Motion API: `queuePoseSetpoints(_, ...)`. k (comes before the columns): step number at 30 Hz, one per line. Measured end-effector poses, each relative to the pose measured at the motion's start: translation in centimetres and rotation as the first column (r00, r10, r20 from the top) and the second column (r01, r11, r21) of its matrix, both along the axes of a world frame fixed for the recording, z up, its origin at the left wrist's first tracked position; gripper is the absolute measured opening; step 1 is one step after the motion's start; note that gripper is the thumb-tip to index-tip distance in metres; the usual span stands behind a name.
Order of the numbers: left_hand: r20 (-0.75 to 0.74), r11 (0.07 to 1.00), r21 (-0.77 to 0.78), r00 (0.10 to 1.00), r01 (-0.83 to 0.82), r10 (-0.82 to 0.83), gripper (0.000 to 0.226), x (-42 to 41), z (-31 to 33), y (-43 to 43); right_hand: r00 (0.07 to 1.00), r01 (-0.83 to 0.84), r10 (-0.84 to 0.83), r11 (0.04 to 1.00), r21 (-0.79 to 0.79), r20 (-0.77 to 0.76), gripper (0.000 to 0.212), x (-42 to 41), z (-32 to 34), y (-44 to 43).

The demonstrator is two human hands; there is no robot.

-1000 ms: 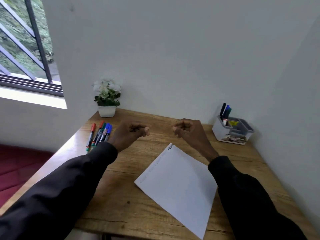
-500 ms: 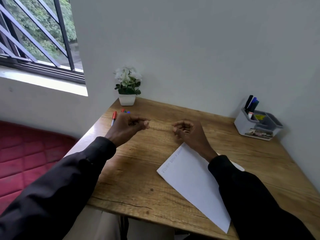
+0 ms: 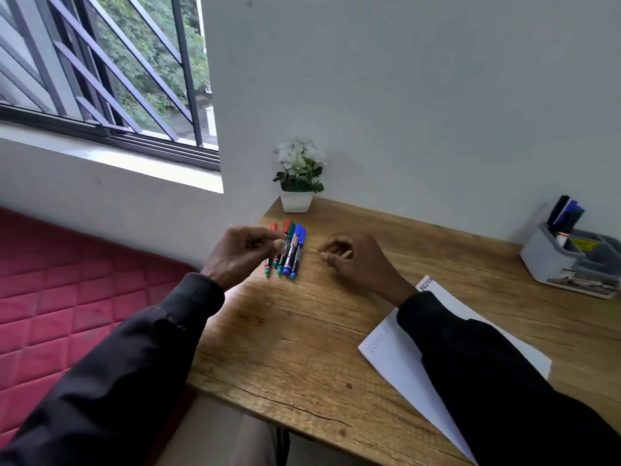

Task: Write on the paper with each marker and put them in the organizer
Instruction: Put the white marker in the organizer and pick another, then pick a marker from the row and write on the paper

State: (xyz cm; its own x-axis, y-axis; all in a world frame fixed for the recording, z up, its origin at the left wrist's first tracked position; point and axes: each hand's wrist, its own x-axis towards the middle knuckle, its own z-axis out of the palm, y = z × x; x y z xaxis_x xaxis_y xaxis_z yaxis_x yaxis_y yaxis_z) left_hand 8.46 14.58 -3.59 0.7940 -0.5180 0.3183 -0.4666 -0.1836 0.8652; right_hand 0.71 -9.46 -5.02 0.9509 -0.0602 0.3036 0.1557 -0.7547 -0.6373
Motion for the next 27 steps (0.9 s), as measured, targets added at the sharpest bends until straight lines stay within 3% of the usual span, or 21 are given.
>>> queuePoseSetpoints(6, 0.022, 0.999, 0.037, 1.0, 0.0, -0.001, 0.025, 0.0, -0.4, 0.6, 0.994, -0.106, 0.1, 0.96, -0.259, -0.035, 0.018, 2.0, -0.2, 2.7)
queuePoseSetpoints(14, -0.019, 0.999, 0.013, 0.999, 0.033, -0.033, 0.021, -0.6, -0.2, -0.1, 0.99, -0.112, 0.074, 0.927, -0.358, -0.118, 0.023, 1.8, 0.6, 3.4)
queuePoseSetpoints(18, -0.026, 0.999, 0.031, 0.999, 0.043, -0.042, 0.022, -0.6, -0.3, -0.5, 0.991, -0.065, 0.008, 0.904, -0.424, -0.134, 0.015, 1.2, 0.4, 3.0)
queuePoseSetpoints(23, -0.024, 0.996, 0.053, 0.997, 0.07, -0.069, 0.023, -0.9, -0.6, -1.1, 0.974, 0.101, -0.169, 0.92, -0.379, -0.151, 0.002, -0.2, 1.1, 1.5)
queuePoseSetpoints(27, 0.004, 0.996, 0.059, 0.997, 0.073, -0.073, 0.024, -1.1, -0.8, -2.4, 0.941, 0.19, -0.268, 0.925, -0.328, -0.209, 0.006, -1.7, 1.6, 0.4)
